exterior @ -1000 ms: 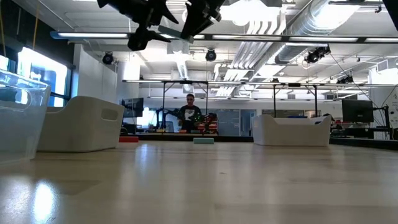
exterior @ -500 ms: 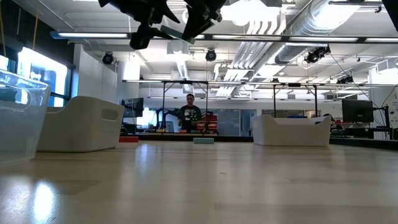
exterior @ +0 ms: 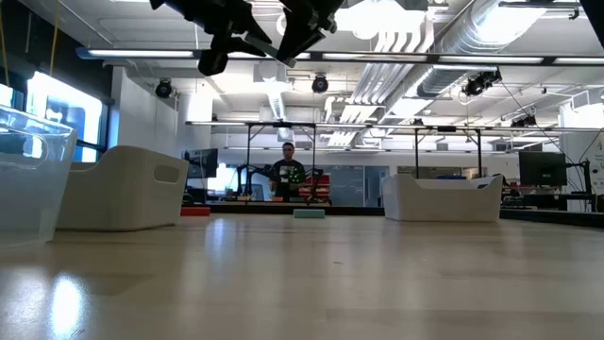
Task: Sort & place blocks by color
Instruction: Put the blue block into the gray bin
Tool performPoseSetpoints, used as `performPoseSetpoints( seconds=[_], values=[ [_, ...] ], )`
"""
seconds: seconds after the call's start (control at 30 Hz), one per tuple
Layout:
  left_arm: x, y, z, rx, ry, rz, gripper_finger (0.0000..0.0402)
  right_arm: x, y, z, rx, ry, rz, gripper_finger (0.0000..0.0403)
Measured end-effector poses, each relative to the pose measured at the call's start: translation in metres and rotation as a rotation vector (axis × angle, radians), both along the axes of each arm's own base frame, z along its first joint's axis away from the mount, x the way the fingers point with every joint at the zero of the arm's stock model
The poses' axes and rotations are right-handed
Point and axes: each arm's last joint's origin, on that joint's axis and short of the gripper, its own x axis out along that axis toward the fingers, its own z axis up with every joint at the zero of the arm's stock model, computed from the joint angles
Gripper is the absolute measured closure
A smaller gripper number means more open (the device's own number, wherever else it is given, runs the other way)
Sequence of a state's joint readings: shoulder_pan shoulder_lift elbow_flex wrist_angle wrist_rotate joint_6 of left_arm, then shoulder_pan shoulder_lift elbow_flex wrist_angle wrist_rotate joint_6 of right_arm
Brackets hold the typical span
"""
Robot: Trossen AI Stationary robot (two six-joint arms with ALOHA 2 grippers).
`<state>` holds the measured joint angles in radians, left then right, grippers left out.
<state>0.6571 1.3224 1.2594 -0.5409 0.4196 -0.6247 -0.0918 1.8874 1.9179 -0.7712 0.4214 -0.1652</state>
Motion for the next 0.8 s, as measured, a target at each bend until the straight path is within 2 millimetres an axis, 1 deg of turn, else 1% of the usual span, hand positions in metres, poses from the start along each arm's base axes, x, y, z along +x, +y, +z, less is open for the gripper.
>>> performPoseSetpoints(
  seconds=[0.17,0.37,0.63,0.8],
  values=[
    [0.000,0.000,0.000,0.026,0.006,-0.006,0.0343,0.000,0.000,0.000,-0.007,0.003,-0.003,0.0309],
    [0.001,-0.001,0.000,0.096,0.025,-0.026,0.0348,0.000,-0.001,0.000,-0.027,0.006,-0.023,0.0303],
    [0.004,-0.008,-0.003,0.170,0.079,-0.077,0.0351,0.000,0.000,-0.001,-0.014,0.006,-0.028,0.0240],
    [0.003,-0.010,-0.006,0.214,0.152,-0.056,0.0351,0.000,0.000,-0.001,-0.014,0.010,-0.026,0.0209]
  ],
)
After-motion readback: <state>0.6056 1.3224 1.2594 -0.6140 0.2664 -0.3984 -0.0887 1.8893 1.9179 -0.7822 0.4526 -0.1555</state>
